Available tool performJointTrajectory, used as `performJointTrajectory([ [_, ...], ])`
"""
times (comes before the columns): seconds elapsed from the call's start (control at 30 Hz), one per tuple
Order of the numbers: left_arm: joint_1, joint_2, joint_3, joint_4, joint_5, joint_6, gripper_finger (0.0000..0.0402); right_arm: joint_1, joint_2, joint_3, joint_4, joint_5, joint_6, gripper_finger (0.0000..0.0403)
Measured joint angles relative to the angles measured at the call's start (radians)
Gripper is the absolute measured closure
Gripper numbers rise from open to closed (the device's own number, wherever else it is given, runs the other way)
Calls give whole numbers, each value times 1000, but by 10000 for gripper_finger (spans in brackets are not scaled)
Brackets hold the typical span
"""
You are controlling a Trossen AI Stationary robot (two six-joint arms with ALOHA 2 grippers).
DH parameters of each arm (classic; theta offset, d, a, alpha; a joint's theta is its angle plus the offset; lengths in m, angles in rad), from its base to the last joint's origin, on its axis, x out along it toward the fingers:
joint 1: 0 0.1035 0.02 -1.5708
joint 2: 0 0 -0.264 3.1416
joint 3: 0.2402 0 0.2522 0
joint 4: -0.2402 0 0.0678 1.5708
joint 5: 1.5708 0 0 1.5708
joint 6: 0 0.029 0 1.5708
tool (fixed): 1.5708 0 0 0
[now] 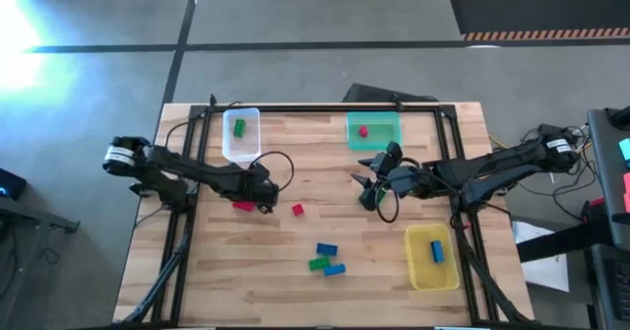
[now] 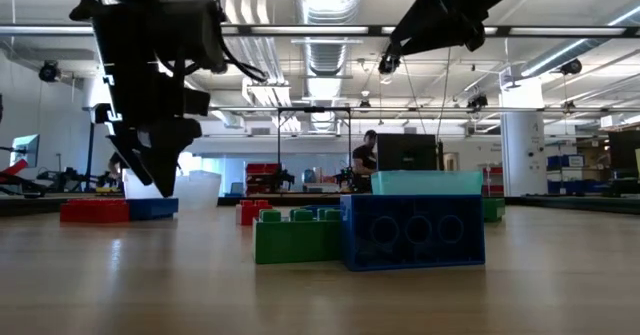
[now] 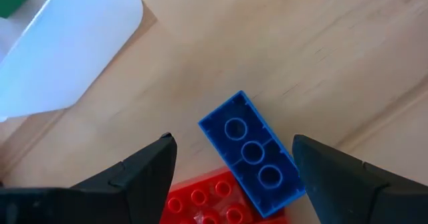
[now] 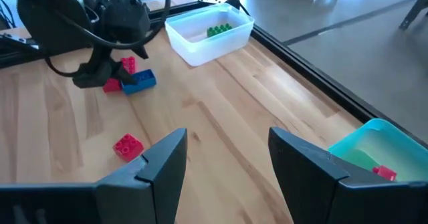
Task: Sort & place blocks by color
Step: Put the blue game piece into the yellow bin
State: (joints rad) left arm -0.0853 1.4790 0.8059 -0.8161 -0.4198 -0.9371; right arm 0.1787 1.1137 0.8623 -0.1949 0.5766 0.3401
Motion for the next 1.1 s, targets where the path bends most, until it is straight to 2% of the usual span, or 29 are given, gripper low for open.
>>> performJointTrajectory([
  [0.57, -1, 113, -14, 100, -3, 0, 121, 0, 0, -8, 0, -1, 26, 202],
  [1.1, 0, 105, -16, 110, -2, 1, 121, 0, 0, -8, -1, -1, 26, 202],
])
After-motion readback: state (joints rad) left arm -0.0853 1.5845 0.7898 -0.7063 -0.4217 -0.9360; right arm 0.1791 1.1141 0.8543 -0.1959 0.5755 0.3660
